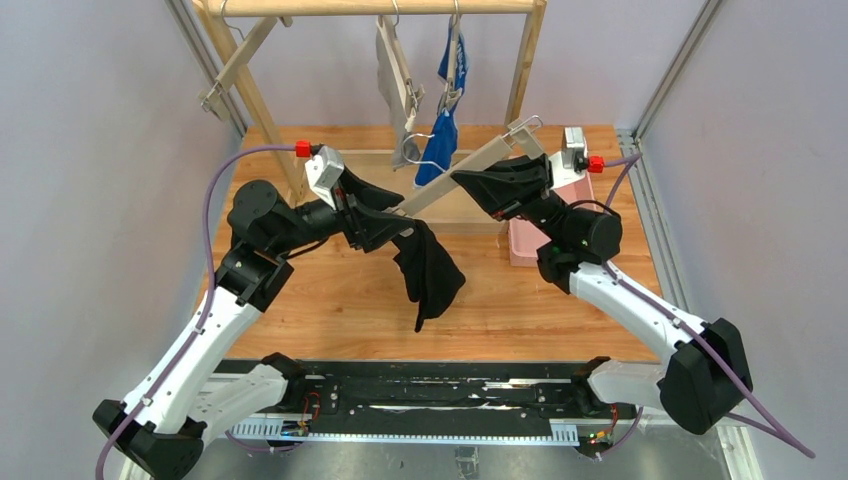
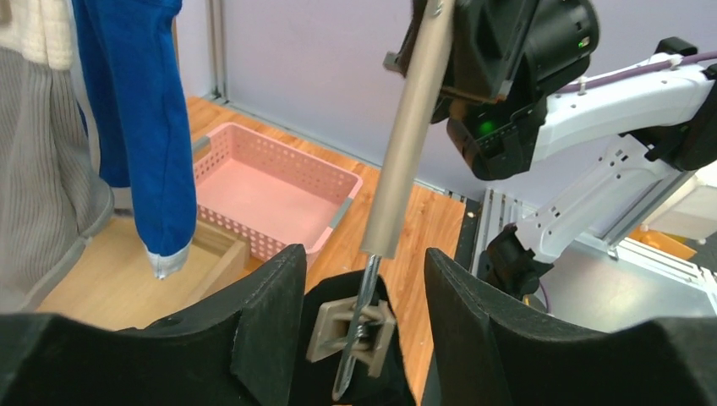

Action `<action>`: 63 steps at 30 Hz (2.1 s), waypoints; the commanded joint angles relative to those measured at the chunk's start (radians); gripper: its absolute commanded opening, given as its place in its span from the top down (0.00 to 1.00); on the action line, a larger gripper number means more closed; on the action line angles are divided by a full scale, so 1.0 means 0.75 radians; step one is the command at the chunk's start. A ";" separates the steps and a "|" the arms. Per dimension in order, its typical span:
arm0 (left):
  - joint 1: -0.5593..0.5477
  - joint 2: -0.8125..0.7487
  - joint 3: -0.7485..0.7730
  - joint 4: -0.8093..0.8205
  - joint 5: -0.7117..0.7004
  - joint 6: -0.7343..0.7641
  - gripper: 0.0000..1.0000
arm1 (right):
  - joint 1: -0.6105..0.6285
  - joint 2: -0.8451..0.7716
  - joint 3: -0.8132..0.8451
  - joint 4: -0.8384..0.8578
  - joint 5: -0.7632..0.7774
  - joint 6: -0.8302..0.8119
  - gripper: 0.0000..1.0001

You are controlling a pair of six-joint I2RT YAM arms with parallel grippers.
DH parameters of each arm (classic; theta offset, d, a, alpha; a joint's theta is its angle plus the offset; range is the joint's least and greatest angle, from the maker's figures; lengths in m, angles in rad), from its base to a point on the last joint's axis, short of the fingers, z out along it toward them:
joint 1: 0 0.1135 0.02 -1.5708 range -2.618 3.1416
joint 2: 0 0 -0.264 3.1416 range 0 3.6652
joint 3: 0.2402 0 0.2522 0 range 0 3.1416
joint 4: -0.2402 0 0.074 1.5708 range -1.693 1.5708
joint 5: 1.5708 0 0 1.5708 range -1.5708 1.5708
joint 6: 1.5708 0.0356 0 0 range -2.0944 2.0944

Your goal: Remove the underwear clipped to the hanger

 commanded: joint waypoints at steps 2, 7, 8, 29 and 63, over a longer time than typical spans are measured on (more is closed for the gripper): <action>-0.010 -0.004 -0.019 -0.049 -0.010 0.035 0.40 | 0.014 -0.065 0.007 0.078 0.002 0.003 0.99; -0.009 -0.002 -0.013 -0.046 -0.008 0.031 0.40 | 0.013 -0.091 -0.001 0.071 -0.010 0.004 1.00; -0.009 0.000 -0.015 -0.036 0.000 0.025 0.42 | 0.012 -0.096 -0.002 0.062 -0.011 0.000 0.99; -0.010 0.029 -0.011 0.167 0.211 -0.114 0.72 | 0.013 -0.102 -0.017 0.006 -0.004 -0.022 0.99; -0.010 0.001 -0.083 0.331 0.208 -0.170 0.99 | 0.013 -0.106 0.006 0.125 -0.020 0.111 0.99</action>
